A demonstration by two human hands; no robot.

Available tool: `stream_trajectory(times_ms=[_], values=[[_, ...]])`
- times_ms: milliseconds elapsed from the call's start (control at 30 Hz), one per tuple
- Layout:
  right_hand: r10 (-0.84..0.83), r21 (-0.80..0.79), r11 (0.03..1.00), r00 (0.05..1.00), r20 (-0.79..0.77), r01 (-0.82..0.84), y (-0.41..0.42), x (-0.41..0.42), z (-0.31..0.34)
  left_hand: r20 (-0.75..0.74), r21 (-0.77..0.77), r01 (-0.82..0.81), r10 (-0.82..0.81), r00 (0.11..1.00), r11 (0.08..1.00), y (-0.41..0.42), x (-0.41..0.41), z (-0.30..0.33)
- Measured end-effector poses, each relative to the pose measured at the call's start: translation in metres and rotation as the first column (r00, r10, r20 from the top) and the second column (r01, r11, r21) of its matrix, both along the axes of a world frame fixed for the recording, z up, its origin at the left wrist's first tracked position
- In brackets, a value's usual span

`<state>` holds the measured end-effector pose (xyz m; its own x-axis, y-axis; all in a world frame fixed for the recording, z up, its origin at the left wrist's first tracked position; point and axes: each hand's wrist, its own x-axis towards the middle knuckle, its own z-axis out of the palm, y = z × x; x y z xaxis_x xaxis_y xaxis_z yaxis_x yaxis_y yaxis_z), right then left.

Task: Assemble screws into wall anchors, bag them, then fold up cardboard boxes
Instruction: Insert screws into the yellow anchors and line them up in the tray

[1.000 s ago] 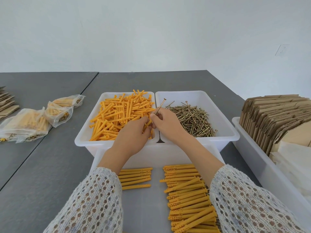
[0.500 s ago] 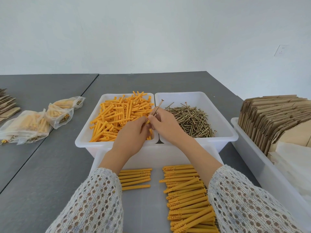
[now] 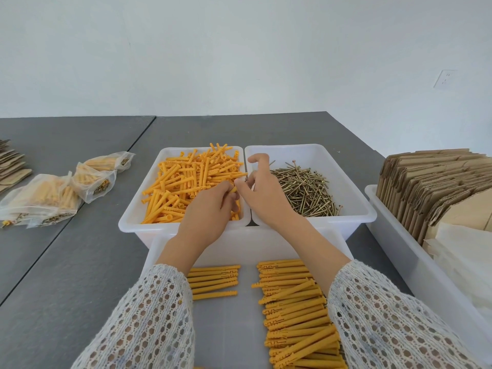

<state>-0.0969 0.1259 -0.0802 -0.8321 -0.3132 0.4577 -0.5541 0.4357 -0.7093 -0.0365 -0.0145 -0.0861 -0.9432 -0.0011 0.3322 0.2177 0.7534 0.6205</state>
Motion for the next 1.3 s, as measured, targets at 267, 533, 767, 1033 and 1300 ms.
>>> stream_trajectory(times_ms=[267, 533, 767, 1033, 1300], values=[[0.041, 0.23, 0.973, 0.998, -0.055, -0.028, -0.0015, 0.0075, 0.0027, -0.002, -0.024, -0.021, 0.021, 1.0, 0.999, -0.0001, -0.0026, -0.0015], [0.034, 0.257, 0.966, 0.997, -0.07, -0.014, -0.0018, 0.0091, 0.0046, -0.007, -0.055, -0.015, 0.015, 1.0, 0.998, -0.0005, -0.0029, -0.0022], [0.02, 0.308, 0.951, 0.995, -0.093, 0.01, -0.0029, 0.0078, 0.0015, 0.051, -0.103, -0.002, 0.007, 0.999, 0.995, -0.0011, -0.0037, -0.0012], [0.017, 0.338, 0.941, 0.993, -0.119, 0.025, -0.0043, 0.0074, -0.0003, 0.078, -0.115, 0.011, -0.002, 0.997, 0.993, -0.0008, -0.0041, 0.0001], [0.021, 0.372, 0.928, 0.99, -0.136, 0.031, -0.0043, 0.0087, 0.0005, 0.096, -0.135, 0.013, 0.0, 0.995, 0.991, -0.002, -0.0045, -0.0007]])
